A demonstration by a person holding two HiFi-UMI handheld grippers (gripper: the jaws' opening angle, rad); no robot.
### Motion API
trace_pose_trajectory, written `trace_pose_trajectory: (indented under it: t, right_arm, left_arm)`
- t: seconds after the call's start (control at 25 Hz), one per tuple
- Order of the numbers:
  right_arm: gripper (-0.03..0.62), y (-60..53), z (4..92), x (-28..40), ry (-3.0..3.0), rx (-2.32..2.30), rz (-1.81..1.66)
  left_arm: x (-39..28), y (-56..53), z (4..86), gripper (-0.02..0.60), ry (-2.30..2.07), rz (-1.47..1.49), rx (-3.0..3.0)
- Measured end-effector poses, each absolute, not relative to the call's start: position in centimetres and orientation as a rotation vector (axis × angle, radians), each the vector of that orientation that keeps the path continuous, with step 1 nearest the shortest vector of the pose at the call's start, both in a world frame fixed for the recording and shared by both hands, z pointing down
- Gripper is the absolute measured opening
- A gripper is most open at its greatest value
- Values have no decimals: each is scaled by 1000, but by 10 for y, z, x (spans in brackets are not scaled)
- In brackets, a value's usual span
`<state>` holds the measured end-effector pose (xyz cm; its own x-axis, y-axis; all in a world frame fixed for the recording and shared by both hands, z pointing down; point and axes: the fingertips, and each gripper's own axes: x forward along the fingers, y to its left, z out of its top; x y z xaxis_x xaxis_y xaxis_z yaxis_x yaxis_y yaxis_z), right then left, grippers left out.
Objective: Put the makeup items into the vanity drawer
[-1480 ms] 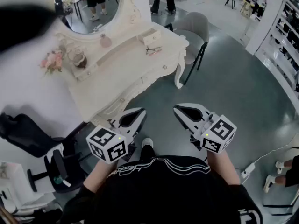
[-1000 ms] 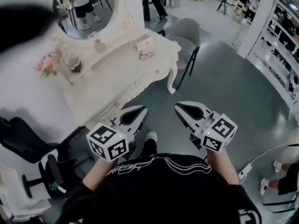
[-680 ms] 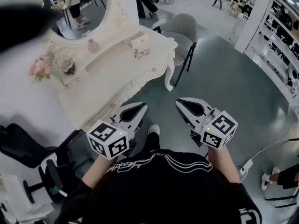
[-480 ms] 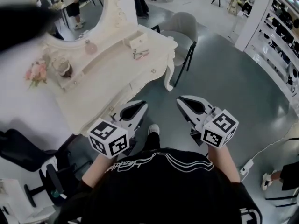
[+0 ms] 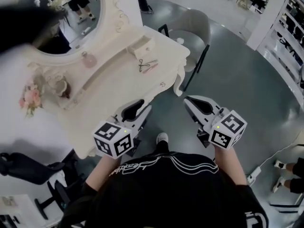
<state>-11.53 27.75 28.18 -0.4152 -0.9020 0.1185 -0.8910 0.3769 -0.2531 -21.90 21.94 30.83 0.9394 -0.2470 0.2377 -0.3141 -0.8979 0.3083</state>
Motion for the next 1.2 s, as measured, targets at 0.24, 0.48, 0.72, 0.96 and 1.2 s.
trace_pose_trajectory:
  t: [0.24,0.48,0.72,0.96,1.2]
  right_arm:
    - [26,195,295,-86,2606,-1677,-506]
    - [26,132,305,-52,2593,-1711,-555]
    - [26,99,310,-35,2586,-1713,-557]
    - [26,79,323,-18,2579,-1679,-593]
    - [26,47,332,1,2613,-1613,-626]
  left_arm:
    - [-188,128,325,187,-445,305,2703]
    - [-164,63,348,206,-462,357,2664]
    - [-151,18,369,222,-502,414,2638]
    - [-140,-5,392,227,-554,496,2605]
    - [-128,-29,417,227,-631,576,2566]
